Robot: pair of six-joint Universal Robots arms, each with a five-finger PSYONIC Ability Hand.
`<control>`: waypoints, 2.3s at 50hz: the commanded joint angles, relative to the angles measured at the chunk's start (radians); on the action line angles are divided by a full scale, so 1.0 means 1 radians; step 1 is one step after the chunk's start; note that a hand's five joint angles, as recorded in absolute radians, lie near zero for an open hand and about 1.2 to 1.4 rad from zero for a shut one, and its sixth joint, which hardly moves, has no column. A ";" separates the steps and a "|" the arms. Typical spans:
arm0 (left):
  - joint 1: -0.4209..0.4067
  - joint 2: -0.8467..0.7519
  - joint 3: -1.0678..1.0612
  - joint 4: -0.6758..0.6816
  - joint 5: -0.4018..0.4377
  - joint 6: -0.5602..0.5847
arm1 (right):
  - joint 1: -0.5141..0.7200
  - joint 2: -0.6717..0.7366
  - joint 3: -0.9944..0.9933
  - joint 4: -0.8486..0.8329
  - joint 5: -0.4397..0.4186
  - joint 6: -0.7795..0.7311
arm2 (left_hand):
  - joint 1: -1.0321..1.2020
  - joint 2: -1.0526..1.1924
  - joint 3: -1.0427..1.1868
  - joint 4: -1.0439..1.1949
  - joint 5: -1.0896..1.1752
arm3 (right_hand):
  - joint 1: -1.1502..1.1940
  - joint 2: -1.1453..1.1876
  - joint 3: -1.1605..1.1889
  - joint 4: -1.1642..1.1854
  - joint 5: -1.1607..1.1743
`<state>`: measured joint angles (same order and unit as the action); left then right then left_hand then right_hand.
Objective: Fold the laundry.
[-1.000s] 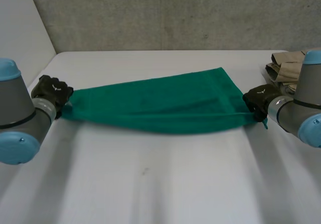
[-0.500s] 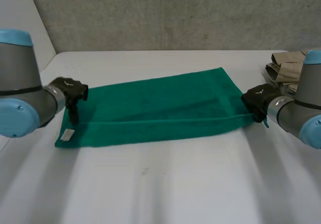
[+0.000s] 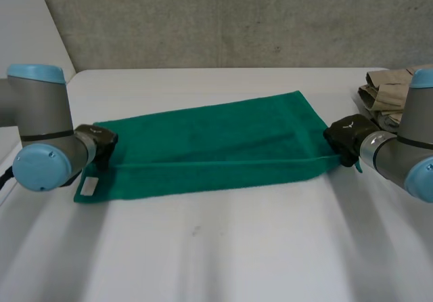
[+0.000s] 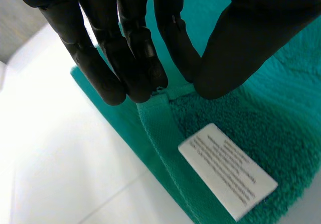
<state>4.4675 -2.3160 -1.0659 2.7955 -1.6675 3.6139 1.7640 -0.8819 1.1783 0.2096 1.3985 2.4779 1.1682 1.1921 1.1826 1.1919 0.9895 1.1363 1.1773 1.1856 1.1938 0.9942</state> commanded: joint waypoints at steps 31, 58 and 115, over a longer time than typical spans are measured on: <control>0.029 0.227 -0.314 0.111 0.040 0.355 | -0.087 -0.111 0.086 0.398 -0.059 -0.456 | 0.228 0.204 0.214 0.204 0.232 | 0.260 0.219 0.211 0.202 0.227; -0.082 -0.019 0.161 0.096 -0.054 0.149 | 0.028 0.098 -0.129 -0.133 -0.036 -0.166 | -0.500 -0.524 -0.515 -0.524 -0.496 | 0.260 0.219 0.211 0.202 0.227; -0.040 0.003 -0.078 0.072 -0.018 0.081 | -0.144 -0.241 0.331 -0.153 -0.326 -0.063 | -0.497 -0.521 -0.512 -0.521 -0.493 | 0.260 0.219 0.211 0.202 0.227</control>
<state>4.4494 -2.3151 -1.1097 2.8651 -1.6915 3.6920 1.6212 -1.1268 1.5095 0.0569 1.0708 2.4250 0.5096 0.5191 0.5204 0.5225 0.3518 1.1363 1.1773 1.1894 1.1981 1.0065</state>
